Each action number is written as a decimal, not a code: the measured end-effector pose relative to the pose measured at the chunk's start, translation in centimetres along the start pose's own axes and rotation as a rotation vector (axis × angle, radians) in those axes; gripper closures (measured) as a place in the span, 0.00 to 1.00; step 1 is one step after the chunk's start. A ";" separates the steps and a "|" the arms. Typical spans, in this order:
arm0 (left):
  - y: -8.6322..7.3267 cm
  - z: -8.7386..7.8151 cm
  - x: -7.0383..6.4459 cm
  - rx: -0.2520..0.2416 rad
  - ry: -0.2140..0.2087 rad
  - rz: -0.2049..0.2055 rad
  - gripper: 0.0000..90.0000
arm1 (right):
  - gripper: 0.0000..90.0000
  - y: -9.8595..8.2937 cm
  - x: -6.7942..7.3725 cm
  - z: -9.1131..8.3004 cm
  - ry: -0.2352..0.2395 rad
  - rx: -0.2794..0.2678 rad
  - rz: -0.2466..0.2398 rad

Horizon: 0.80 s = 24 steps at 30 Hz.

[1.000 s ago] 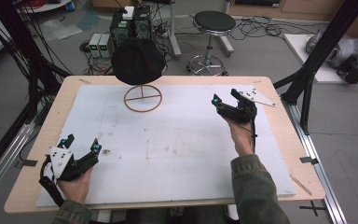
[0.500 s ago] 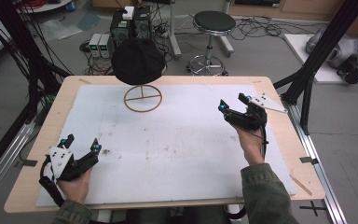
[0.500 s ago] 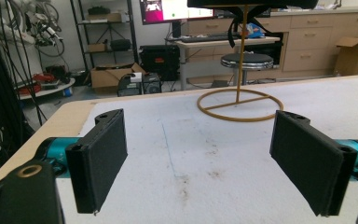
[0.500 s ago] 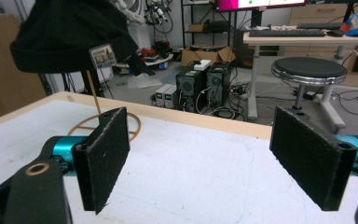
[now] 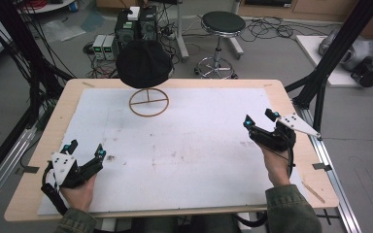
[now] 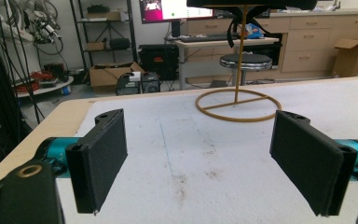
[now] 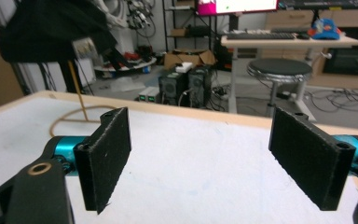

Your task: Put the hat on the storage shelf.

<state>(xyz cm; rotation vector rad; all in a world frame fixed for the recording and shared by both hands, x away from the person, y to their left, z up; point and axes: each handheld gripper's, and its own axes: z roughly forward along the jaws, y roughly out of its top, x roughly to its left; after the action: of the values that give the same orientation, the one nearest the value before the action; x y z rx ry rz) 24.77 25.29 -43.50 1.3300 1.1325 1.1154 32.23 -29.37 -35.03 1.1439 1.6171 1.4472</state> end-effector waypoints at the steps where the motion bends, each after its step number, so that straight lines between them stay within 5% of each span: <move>1: 0.0 0.0 0.0 0.000 0.002 -0.002 0.21 | 0.22 -0.5 -0.3 -0.2 -0.008 0.010 -0.002; 11: -0.1 0.2 -0.1 0.004 0.002 -0.004 0.21 | 0.21 -4.0 -1.7 -1.6 -0.086 0.046 -0.007; 24: -0.2 0.3 -0.1 0.013 0.006 -0.004 0.21 | 0.20 -7.0 -1.8 -1.3 -0.114 0.063 -0.006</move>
<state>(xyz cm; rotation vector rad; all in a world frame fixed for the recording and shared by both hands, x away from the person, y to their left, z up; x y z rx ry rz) 25.09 25.18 -43.67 1.3352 1.1482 1.1118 30.56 -31.50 -41.86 1.2331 1.5957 1.3110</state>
